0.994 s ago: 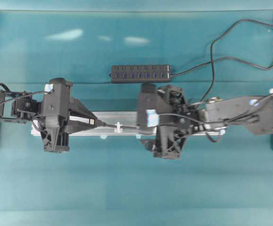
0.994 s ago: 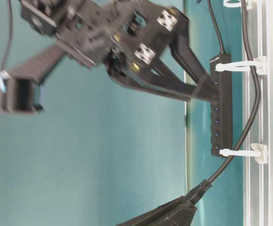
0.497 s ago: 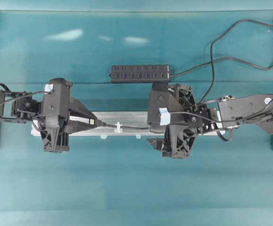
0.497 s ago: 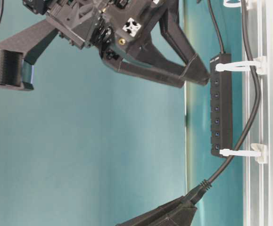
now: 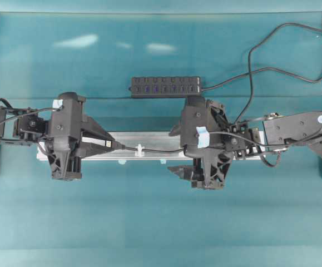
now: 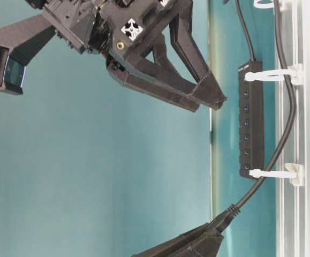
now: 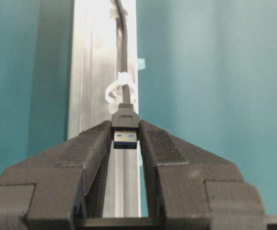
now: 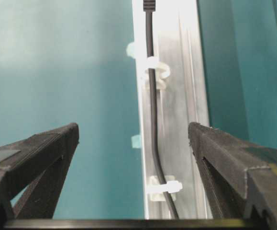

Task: Pass the USB cable through three rings with both arms.

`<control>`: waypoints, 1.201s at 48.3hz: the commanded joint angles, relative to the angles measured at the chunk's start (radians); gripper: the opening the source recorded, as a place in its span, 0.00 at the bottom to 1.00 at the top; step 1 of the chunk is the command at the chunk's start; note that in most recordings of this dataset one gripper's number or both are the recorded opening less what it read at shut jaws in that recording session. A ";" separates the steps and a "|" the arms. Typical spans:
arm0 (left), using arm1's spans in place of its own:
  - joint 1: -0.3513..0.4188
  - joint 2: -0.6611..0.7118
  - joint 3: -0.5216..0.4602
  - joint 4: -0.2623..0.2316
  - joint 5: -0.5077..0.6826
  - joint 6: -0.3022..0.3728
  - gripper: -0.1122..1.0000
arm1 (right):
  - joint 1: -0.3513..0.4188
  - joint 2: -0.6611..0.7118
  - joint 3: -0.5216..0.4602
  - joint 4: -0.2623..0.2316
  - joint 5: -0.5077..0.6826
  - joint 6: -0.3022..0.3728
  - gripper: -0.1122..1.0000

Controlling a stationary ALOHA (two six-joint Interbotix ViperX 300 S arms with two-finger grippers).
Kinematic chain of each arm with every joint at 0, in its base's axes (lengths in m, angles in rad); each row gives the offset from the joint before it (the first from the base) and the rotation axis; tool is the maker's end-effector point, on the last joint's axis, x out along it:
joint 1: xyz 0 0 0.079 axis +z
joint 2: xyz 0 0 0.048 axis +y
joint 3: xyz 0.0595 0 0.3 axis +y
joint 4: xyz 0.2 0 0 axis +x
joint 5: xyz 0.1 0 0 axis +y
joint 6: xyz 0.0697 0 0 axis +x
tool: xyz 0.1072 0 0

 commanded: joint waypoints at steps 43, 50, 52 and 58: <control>0.003 -0.011 -0.026 0.002 -0.005 0.002 0.32 | 0.009 -0.015 0.000 0.003 -0.029 0.011 0.81; 0.005 -0.011 -0.025 0.002 -0.005 0.002 0.32 | 0.009 -0.011 0.000 0.006 -0.034 0.011 0.80; 0.006 -0.011 -0.026 0.002 -0.005 0.002 0.32 | 0.009 -0.009 0.000 0.006 -0.035 0.011 0.80; 0.008 -0.011 -0.025 0.002 -0.005 0.002 0.32 | 0.008 -0.005 0.000 0.003 -0.038 0.011 0.80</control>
